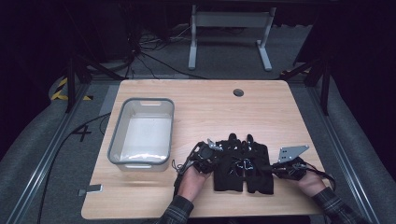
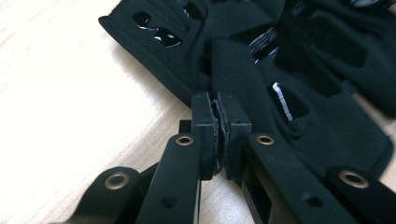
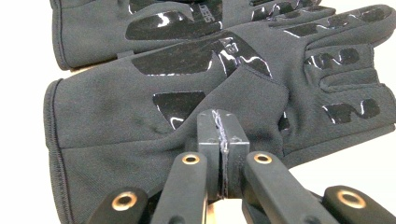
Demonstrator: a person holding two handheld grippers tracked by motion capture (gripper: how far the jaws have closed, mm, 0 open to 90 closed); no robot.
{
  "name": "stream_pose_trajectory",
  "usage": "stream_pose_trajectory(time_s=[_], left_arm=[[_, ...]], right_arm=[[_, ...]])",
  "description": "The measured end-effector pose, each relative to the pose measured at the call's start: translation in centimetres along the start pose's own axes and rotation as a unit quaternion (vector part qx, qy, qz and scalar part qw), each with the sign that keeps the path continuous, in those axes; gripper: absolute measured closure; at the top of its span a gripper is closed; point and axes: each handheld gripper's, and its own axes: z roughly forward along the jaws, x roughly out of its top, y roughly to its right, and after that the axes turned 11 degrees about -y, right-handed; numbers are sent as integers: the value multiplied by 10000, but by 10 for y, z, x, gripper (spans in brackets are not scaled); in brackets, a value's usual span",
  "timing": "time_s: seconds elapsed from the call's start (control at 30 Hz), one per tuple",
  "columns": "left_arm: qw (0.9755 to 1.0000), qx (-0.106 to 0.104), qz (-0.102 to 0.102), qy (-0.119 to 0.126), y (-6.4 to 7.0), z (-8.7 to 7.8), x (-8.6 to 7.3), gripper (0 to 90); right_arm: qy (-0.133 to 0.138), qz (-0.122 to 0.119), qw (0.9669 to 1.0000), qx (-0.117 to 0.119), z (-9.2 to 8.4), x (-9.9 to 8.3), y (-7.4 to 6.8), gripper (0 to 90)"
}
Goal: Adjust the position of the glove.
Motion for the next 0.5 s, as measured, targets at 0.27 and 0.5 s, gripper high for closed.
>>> stream_pose_trajectory(time_s=[0.27, 0.5], left_arm=[[9990, -311, -73, 319, 0, -14, 2, 870], [9974, -456, -24, 564, 0, -23, 5, 873]], right_arm=[[29, 54, 9999, 82, 2, 4, 1, 900], [-29, 5, 10000, 40, 7, 13, 0, 900]])
